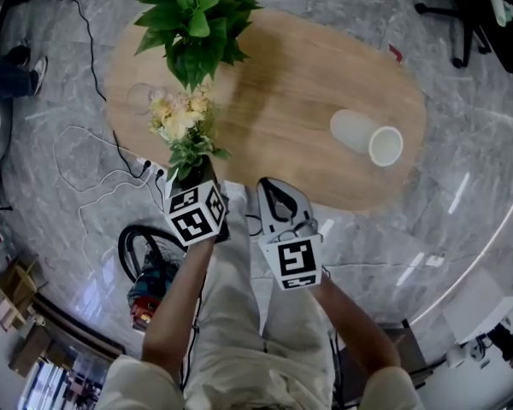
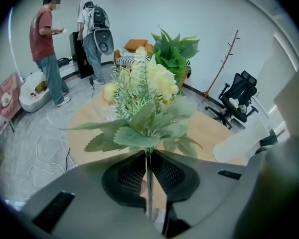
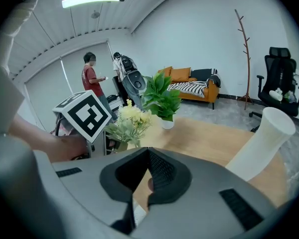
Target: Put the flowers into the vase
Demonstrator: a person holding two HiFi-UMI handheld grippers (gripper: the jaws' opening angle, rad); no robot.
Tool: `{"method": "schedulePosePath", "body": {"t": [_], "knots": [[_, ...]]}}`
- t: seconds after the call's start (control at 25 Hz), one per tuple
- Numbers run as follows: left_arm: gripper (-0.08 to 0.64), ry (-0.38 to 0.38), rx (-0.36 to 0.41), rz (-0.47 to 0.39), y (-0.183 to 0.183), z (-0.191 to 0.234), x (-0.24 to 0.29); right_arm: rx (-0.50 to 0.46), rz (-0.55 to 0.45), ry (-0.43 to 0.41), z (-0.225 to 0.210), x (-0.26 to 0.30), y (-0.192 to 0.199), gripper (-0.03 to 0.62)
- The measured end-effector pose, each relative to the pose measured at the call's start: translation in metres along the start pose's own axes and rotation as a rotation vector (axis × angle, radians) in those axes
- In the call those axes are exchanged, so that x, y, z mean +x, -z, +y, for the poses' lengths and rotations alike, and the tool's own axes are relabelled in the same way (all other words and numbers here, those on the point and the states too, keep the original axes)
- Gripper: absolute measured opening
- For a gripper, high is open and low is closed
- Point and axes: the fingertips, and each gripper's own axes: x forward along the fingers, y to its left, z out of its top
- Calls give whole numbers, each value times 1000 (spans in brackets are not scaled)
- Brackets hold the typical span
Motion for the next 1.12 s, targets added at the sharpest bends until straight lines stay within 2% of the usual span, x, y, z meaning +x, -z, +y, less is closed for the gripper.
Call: {"method": "schedulePosePath", "body": {"t": [0.32, 0.72, 1.12], "knots": [[48, 16, 26, -21, 3, -12, -32, 28, -21, 30, 2, -31, -2, 5], [48, 46, 101, -31, 5, -33, -53, 71, -33, 79, -6, -58, 1, 6], [48, 135, 115, -166, -23, -78, -74, 92, -74, 115, -22, -77, -7, 5]]}}
